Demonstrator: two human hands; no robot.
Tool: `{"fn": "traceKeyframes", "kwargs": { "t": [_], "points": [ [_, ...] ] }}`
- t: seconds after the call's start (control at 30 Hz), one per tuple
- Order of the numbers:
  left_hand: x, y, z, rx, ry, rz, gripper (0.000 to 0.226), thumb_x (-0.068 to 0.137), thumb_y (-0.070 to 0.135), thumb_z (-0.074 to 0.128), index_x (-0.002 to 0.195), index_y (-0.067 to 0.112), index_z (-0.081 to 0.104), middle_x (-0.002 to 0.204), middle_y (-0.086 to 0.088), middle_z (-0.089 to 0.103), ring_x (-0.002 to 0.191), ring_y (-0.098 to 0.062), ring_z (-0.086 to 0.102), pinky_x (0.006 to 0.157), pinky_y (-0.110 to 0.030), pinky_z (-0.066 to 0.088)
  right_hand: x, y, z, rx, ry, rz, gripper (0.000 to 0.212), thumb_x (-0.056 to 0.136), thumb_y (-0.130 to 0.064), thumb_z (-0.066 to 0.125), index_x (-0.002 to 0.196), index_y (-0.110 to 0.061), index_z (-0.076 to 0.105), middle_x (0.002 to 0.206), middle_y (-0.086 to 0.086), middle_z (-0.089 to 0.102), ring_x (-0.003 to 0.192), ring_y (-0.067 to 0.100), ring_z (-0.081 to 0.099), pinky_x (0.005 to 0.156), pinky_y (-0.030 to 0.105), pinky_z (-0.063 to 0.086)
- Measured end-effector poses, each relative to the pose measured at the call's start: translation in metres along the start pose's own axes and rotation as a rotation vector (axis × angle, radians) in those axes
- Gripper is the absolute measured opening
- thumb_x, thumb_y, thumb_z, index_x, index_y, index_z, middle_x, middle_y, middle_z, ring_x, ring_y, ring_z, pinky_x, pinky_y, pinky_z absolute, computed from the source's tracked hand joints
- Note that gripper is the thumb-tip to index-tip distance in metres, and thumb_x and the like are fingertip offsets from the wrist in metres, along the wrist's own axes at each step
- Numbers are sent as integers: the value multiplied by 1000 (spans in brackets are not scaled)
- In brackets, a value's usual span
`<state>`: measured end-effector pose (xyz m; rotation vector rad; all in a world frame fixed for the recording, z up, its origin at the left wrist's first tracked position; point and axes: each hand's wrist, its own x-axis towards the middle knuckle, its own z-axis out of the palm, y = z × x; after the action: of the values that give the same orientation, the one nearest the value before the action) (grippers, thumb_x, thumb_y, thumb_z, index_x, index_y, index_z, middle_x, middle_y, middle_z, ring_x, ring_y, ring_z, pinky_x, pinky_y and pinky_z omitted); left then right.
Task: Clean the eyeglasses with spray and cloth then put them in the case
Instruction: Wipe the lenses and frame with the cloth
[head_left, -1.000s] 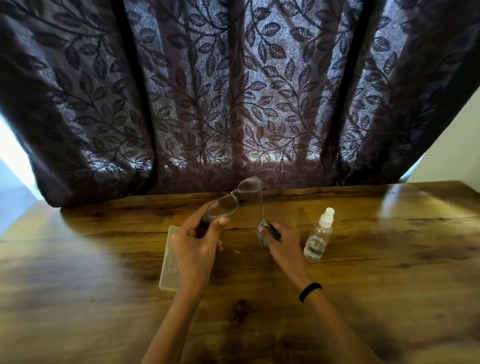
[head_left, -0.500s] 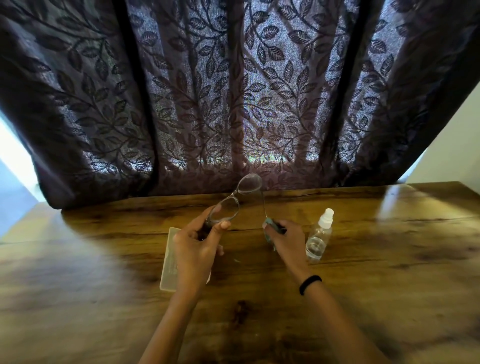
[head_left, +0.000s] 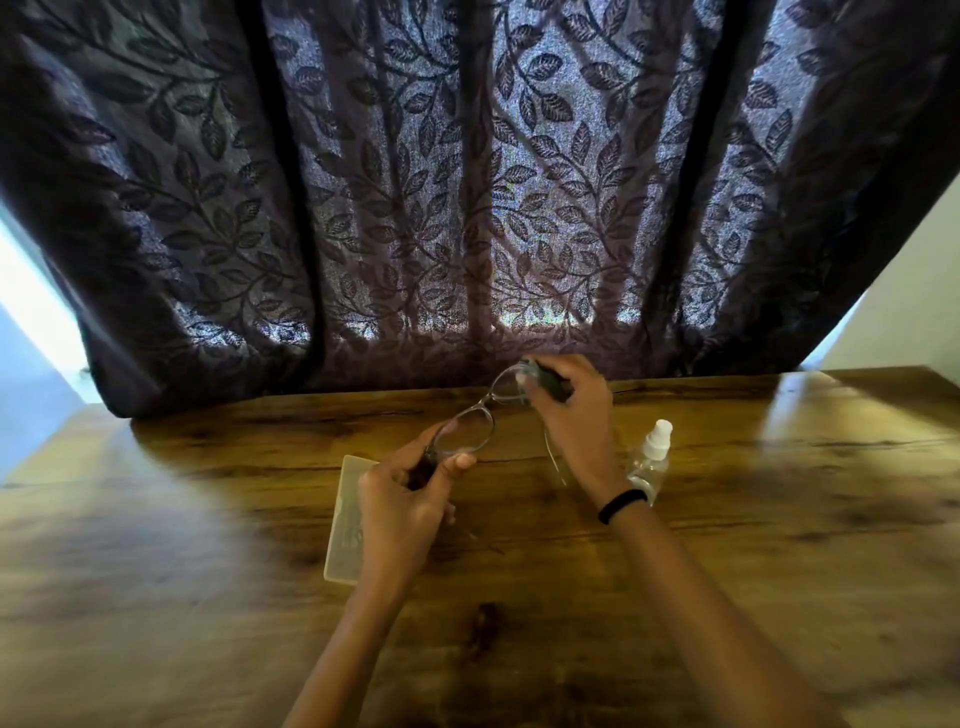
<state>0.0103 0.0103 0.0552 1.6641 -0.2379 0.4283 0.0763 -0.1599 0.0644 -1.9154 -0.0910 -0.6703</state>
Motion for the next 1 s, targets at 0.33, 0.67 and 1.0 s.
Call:
{"fn": "traceKeyframes", "kwargs": {
  "t": [0.33, 0.67, 1.0],
  "points": [
    [2, -8, 5, -66, 113, 101, 35, 73, 43, 66, 104, 28, 65, 65, 11, 70, 35, -13, 54, 35, -20, 45, -43, 17, 2, 18, -45, 299, 7, 83, -20, 65, 78, -23, 62, 82, 13, 68, 73, 27, 63, 63, 38, 53],
    [3, -12, 7, -18, 119, 83, 36, 74, 43, 63, 106, 24, 65, 63, 9, 69, 35, -11, 53, 34, -22, 44, -85, 36, 2, -73, 2, 509, 15, 81, -24, 68, 90, -13, 63, 82, 0, 64, 69, 7, 60, 50, 10, 46],
    [9, -3, 7, -127, -5, 16, 21, 76, 34, 64, 96, 40, 67, 74, 12, 72, 46, 2, 52, 42, -10, 38, -80, -22, 7, 127, 41, 212, 31, 75, -37, 64, 101, -19, 67, 102, -9, 51, 102, 13, 52, 82, 26, 50]
  ]
}}
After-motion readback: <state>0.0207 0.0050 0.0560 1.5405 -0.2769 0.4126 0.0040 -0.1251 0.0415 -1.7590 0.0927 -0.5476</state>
